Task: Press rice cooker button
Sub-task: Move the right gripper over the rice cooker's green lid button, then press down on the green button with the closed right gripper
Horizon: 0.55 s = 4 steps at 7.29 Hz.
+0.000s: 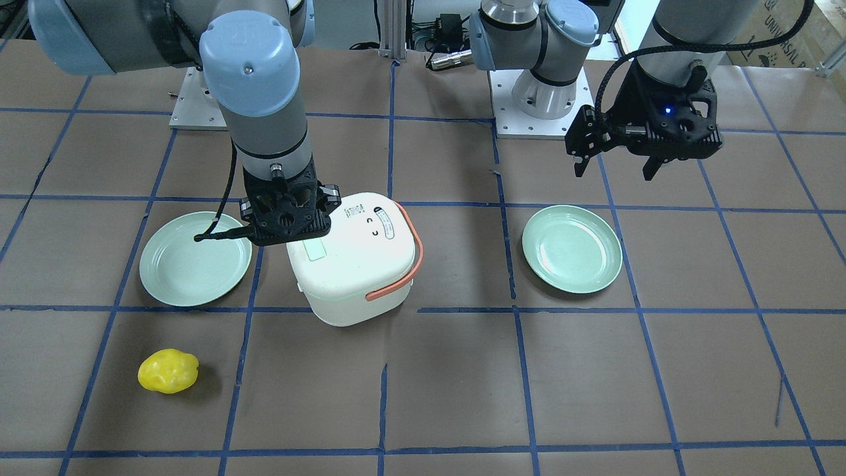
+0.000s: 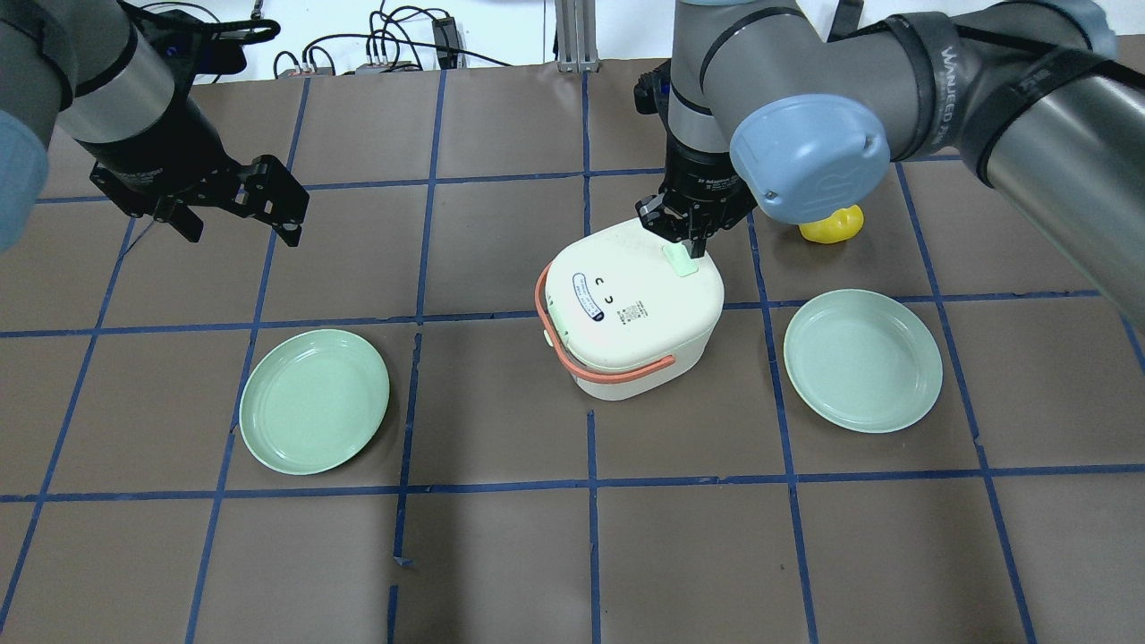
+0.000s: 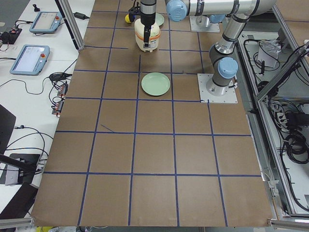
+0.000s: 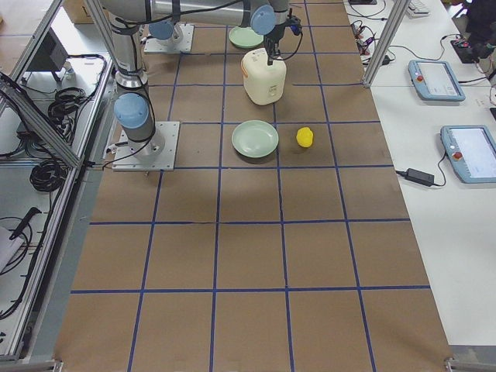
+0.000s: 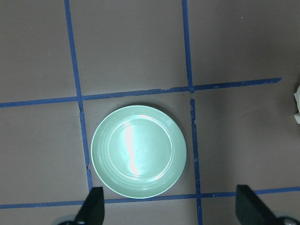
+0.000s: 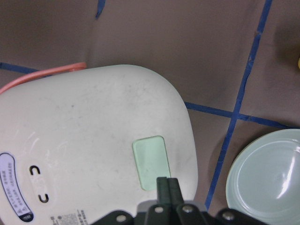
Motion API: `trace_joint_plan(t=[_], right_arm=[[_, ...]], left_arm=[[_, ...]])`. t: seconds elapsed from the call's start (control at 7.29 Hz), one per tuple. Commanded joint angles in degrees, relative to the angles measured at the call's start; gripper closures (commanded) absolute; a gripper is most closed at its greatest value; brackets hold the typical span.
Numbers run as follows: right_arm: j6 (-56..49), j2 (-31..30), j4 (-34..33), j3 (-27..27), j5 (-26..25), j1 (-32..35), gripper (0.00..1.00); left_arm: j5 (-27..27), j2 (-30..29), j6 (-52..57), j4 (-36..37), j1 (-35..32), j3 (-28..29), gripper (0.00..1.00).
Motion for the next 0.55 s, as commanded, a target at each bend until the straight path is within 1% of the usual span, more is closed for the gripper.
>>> trace_joint_plan(t=[0.0, 0.41], right_arm=[[-0.2, 0.8, -2.2, 0.7, 1.4, 0.0, 0.92], [-0.8, 1.3, -2.3, 0.6, 1.2, -0.2, 0.92]], left_arm=[[0.0, 0.0, 0.0, 0.0, 0.0, 0.0, 0.00], [0.0, 0.0, 0.0, 0.0, 0.0, 0.0, 0.00]])
